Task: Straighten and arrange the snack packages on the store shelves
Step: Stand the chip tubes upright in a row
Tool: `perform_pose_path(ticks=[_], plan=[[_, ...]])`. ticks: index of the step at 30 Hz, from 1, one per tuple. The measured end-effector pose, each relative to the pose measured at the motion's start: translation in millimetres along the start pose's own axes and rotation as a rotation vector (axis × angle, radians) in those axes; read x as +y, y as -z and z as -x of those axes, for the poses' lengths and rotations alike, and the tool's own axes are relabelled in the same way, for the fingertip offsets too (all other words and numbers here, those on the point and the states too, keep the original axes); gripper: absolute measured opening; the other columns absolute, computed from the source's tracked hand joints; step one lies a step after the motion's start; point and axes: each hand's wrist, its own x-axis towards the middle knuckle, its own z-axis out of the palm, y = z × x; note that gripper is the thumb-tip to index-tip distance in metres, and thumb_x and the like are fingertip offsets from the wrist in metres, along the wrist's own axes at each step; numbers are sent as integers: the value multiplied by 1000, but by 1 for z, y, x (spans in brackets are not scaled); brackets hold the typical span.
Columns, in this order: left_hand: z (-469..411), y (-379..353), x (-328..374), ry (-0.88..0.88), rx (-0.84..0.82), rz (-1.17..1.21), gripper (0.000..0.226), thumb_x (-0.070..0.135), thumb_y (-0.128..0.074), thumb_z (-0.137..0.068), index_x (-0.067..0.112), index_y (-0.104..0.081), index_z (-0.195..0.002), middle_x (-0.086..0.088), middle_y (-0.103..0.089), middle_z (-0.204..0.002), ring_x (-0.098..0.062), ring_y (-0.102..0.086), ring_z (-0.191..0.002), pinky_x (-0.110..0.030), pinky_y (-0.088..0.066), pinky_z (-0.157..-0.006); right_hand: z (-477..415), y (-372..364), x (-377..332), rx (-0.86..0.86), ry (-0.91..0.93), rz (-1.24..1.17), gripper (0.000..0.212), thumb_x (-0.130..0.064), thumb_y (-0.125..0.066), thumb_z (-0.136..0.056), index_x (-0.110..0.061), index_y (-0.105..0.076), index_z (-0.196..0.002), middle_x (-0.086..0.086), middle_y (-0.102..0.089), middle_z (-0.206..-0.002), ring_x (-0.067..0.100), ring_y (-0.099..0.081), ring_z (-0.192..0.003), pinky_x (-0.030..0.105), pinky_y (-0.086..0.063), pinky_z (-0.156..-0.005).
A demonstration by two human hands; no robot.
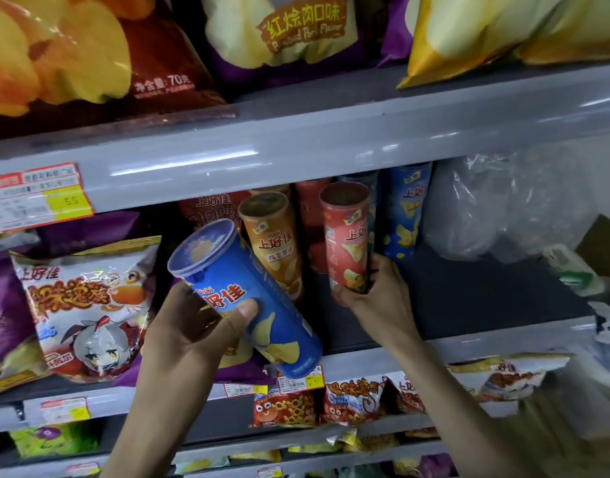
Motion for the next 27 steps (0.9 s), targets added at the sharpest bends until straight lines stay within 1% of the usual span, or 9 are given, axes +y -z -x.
perform_pose_path(ticks=[3, 6, 8, 11, 15, 18, 22, 25, 27], plan=[[1, 2, -1, 1, 0, -3, 24, 22, -79, -77, 19, -65, -96, 2, -80, -93, -18, -78, -93, -28, -61, -72, 0, -16, -7, -21, 24, -17, 72, -58, -82, -64, -35, -48, -123, -7, -62, -120, 14, -68, -103, 44, -60, -87], [2, 4, -1, -2, -5, 6, 29, 19, -79, -78, 14, -67, -103, -3, -81, -99, -19, -79, -94, -23, -61, -70, -3, -25, -12, -34, 27, -34, 73, -60, -84, -63, -35, -47, -121, -7, -63, -120, 14, -68, -102, 45, -60, -86], [3, 4, 0, 1, -6, 16, 30, 18, -79, -78, 13, -67, -105, -4, -81, -101, -20, -79, -96, -28, -62, -72, -4, -29, -14, -39, 27, -37, 75, -61, -85, -62, -36, -46, -121, -6, -63, -120, 14, -68, -102, 45, -60, -86], [2, 4, 1, 0, -25, 11, 42, 19, -86, -77, 13, -68, -114, -3, -81, -109, -21, -78, -101, -44, -59, -85, -6, -33, -12, -44, 30, -47, 78, -64, -84, -59, -37, -45, -120, -6, -63, -120, 15, -68, -102, 45, -60, -86], [1, -2, 2, -9, -35, 12, 45, 21, -80, -75, 14, -68, -118, 0, -81, -109, -18, -78, -101, -43, -63, -85, -8, -36, -13, -51, 28, -57, 83, -68, -82, -56, -36, -43, -121, -5, -61, -121, 17, -67, -103, 46, -60, -85], [-2, -8, 2, -22, -64, 9, 44, 21, -79, -76, 14, -67, -117, -2, -81, -103, -21, -78, -95, -44, -61, -80, -6, -33, -14, -74, 51, -56, 80, -61, -87, -63, -34, -43, -125, -4, -59, -124, 18, -66, -105, 47, -58, -87], [-10, -20, 1, -44, -96, 25, 45, 19, -80, -75, 13, -67, -117, 0, -82, -103, -17, -79, -94, -22, -59, -71, 9, -7, -17, -57, 70, -60, 63, -49, -80, -85, -32, -46, -136, -9, -58, -126, 6, -61, -104, 37, -55, -90], [-16, -35, 0, -66, -129, 21, 47, 18, -81, -77, 13, -66, -121, 0, -81, -107, -17, -78, -99, -23, -60, -78, 33, 27, -29, -70, 98, -138, 40, -49, -68, -93, -31, -59, -128, -18, -66, -110, -1, -64, -101, 25, -54, -86], [-20, -49, -1, -75, -143, 12, 49, 21, -83, -77, 14, -65, -122, 2, -81, -107, -16, -78, -99, -27, -62, -79, 56, 46, -39, -132, 109, -238, 36, -55, -62, -95, -35, -61, -125, -18, -70, -108, -1, -65, -105, 18, -52, -86]])
